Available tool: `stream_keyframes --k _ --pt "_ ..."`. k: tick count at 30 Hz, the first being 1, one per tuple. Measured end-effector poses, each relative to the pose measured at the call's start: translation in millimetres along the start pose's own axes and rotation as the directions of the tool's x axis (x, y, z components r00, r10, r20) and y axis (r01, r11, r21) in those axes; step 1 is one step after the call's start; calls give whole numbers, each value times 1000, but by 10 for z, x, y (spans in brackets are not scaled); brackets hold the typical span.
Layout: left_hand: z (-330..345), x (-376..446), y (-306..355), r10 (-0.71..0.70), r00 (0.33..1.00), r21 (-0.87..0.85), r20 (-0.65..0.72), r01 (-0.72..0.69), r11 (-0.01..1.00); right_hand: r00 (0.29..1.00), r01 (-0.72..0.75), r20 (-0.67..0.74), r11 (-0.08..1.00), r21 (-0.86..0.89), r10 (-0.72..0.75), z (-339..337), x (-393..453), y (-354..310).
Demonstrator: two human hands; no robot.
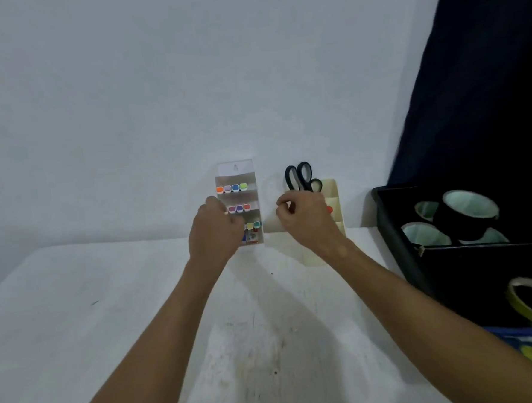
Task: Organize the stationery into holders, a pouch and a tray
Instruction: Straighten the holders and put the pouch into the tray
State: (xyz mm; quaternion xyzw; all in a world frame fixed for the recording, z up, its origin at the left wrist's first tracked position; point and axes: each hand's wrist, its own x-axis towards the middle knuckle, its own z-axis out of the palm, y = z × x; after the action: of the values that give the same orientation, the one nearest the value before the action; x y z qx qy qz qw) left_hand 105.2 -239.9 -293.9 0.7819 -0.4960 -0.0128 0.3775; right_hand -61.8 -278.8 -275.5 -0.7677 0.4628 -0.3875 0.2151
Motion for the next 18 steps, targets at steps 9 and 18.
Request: stream_keyframes --k 9,18 --pt "466 9 71 -240 968 -367 72 249 896 915 -361 -160 928 92 371 -219 109 806" --pt "764 147 -17 -200 980 -495 -19 165 853 778 -600 126 668 440 616 20 76 1152"
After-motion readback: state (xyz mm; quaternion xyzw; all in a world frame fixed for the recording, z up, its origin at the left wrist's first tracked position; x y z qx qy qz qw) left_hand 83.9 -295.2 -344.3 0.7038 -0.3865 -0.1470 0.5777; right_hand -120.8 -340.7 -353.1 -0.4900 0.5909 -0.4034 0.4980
